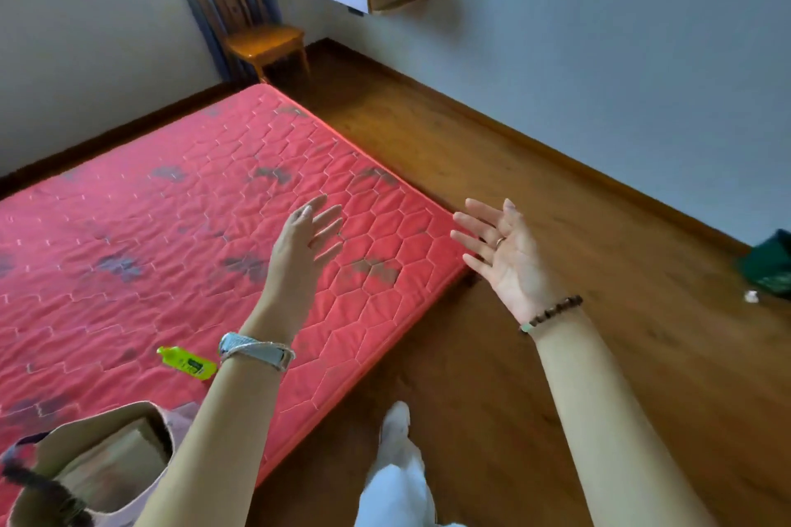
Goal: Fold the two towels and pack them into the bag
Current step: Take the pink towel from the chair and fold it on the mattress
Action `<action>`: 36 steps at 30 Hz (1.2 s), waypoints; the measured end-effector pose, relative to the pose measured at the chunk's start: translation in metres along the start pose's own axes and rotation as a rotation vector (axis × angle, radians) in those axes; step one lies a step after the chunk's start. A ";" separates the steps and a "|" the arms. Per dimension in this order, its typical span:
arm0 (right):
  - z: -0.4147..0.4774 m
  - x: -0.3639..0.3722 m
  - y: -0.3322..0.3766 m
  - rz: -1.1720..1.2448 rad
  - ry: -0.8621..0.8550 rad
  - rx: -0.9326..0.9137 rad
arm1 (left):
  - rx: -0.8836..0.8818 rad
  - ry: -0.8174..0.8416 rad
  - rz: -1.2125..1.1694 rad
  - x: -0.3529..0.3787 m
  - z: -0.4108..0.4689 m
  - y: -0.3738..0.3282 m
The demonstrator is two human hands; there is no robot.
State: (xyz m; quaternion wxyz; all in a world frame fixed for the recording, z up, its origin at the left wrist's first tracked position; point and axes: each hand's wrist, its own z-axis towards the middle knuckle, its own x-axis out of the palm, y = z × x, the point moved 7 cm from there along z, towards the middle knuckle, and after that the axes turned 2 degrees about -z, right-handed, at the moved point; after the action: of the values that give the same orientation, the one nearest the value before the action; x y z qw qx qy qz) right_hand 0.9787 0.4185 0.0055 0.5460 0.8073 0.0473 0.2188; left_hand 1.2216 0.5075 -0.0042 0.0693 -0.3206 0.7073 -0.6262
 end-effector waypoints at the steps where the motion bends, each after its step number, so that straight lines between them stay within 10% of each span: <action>1: 0.003 -0.011 0.004 0.012 -0.026 -0.007 | -0.002 0.028 0.009 0.012 0.007 0.001; 36: 0.166 -0.206 0.135 0.181 -0.469 -0.177 | -0.033 0.480 0.145 0.277 0.246 0.016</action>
State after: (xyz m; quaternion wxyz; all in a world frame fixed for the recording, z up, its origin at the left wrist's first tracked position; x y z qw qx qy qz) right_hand 0.8381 0.1568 0.0144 0.5887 0.7861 -0.1721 0.0770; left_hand 1.1211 0.1510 0.0139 -0.0612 -0.1120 0.7347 -0.6663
